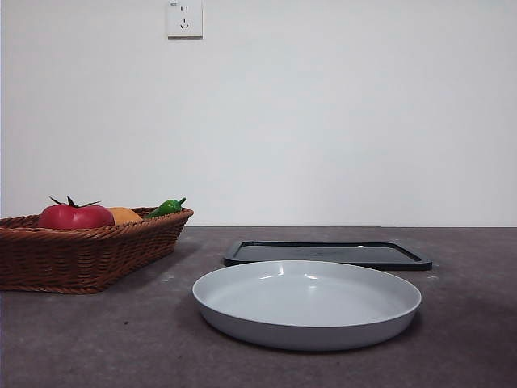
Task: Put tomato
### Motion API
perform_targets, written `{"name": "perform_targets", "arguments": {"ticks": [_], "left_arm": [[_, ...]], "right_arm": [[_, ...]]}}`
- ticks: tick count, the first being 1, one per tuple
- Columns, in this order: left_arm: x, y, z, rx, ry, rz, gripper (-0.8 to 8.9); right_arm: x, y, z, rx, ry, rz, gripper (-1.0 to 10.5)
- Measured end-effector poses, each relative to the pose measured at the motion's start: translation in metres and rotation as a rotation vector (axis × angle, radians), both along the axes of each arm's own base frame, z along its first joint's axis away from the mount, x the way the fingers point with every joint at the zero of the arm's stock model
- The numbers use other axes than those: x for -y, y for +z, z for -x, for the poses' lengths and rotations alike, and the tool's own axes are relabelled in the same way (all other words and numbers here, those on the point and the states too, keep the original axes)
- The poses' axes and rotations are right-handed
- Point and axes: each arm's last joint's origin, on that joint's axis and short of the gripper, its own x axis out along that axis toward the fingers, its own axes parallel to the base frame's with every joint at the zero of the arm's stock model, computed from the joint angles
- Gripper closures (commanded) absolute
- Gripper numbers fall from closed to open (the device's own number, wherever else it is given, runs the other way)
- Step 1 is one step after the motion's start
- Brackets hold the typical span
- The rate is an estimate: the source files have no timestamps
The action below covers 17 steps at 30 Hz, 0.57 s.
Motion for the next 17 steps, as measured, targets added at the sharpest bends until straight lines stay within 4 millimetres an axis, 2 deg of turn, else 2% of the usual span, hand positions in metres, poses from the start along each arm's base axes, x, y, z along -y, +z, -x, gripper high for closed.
{"name": "perform_targets", "arguments": {"ticks": [6, 17], "left_arm": [[0.0, 0.004, 0.002, -0.01, 0.002, 0.06, 8.04], [0.002, 0.049, 0.012, -0.031, -0.044, 0.09, 8.04]], "right_arm": [[0.0, 0.006, 0.001, 0.0, -0.004, -0.058, 9.3], [-0.001, 0.056, 0.019, 0.025, -0.005, -0.088, 9.3]]}}
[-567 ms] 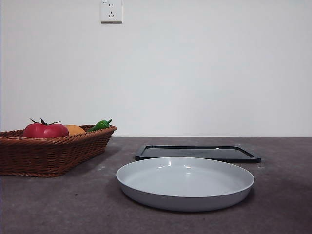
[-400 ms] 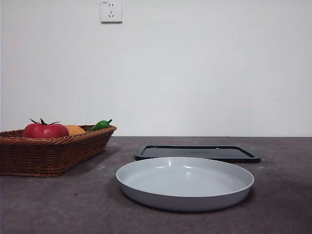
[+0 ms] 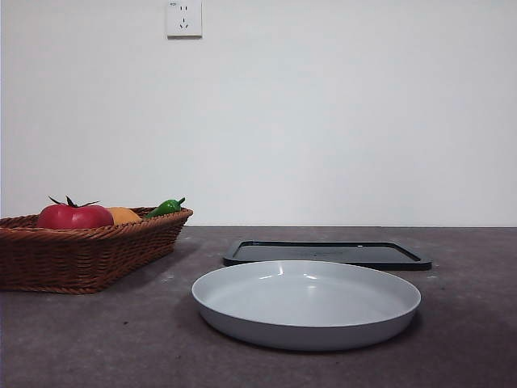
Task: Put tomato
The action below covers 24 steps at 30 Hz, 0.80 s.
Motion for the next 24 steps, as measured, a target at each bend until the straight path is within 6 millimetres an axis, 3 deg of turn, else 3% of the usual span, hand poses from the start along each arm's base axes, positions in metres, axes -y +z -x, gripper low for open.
{"name": "perform_targets", "arguments": {"ticks": [12, 24], "left_arm": [[0.004, 0.059, -0.002, -0.137, -0.165, -0.06, 8.04], [0.01, 0.083, -0.012, -0.303, -0.412, -0.094, 8.04]], "right_arm": [[-0.005, 0.055, 0.009, -0.164, 0.16, 0.032, 9.3], [-0.013, 0.095, -0.009, -0.439, 0.421, 0.071, 9.3]]}}
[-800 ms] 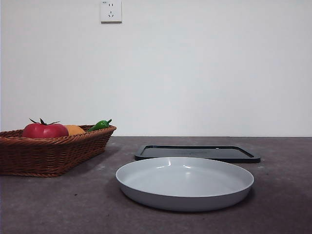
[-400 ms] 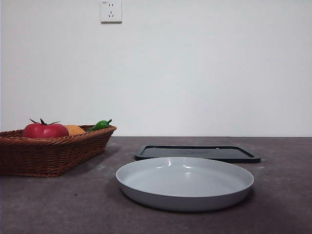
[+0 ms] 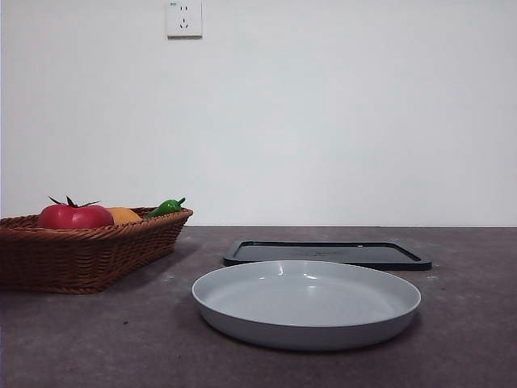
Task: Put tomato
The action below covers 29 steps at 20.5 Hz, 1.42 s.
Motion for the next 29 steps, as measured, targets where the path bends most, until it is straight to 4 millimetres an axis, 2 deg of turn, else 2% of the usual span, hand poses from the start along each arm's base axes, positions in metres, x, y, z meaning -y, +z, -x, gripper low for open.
{"name": "perform_targets", "arguments": {"ticks": [7, 14, 18, 20, 22, 27, 29], "left_arm": [[0.008, 0.015, -0.002, -0.083, -0.149, -0.004, 8.04], [0.013, 0.014, -0.002, -0.17, -0.247, -0.033, 8.04], [0.013, 0.014, -0.002, -0.164, -0.254, -0.038, 7.94], [0.013, 0.014, -0.002, -0.164, -0.254, -0.038, 7.56], [0.013, 0.014, -0.002, -0.164, -0.254, -0.038, 6.73], [0.013, 0.014, -0.002, -0.164, -0.254, -0.039, 4.12], [0.013, 0.014, -0.002, -0.163, -0.255, -0.04, 3.51]], "right_arm": [[-0.014, 0.016, -0.017, -0.123, 0.175, 0.048, 9.3], [-0.032, 0.01, -0.018, -0.222, 0.364, 0.103, 9.3], [-0.035, 0.01, -0.017, -0.214, 0.396, 0.11, 9.3], [-0.035, 0.01, -0.017, -0.211, 0.398, 0.11, 9.3], [-0.035, 0.011, -0.017, -0.206, 0.398, 0.11, 9.1], [-0.035, 0.011, -0.017, -0.204, 0.397, 0.112, 6.2], [-0.035, 0.011, -0.017, -0.204, 0.397, 0.112, 5.3]]}}
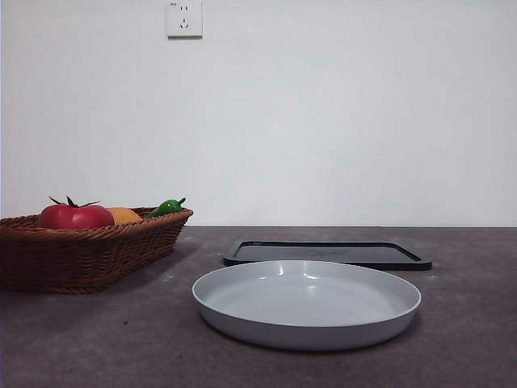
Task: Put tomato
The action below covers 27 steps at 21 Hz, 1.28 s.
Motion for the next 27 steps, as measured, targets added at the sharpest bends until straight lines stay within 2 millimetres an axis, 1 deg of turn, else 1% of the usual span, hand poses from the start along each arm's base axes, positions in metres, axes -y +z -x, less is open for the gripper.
{"name": "perform_targets", "arguments": {"ticks": [3, 8, 11, 15, 20, 23, 27], "left_arm": [[0.0, 0.0, 0.0, 0.004, 0.0, -0.005, 3.07], [-0.001, 0.002, -0.005, 0.041, 0.041, -0.04, 3.04], [-0.001, 0.003, -0.014, 0.08, 0.08, -0.069, 3.04], [-0.001, 0.006, -0.035, 0.152, 0.138, -0.106, 3.06], [0.002, 0.005, -0.065, 0.211, 0.163, -0.116, 3.09], [0.004, -0.001, -0.083, 0.212, 0.164, -0.137, 3.09], [0.006, -0.014, -0.107, 0.199, 0.149, -0.179, 3.09]], "right_arm": [[0.0, 0.0, 0.0, 0.001, 0.0, 0.0, 5.2], [0.0, 0.001, -0.001, 0.02, 0.0, -0.007, 5.2], [-0.001, 0.002, -0.002, 0.03, 0.0, -0.01, 5.2], [-0.001, 0.002, -0.003, 0.037, 0.0, -0.012, 5.2], [-0.001, 0.002, -0.003, 0.037, 0.0, -0.012, 5.2], [-0.001, 0.002, -0.003, 0.037, 0.0, -0.012, 5.2], [-0.001, 0.002, -0.003, 0.037, 0.0, -0.012, 5.2]]}}
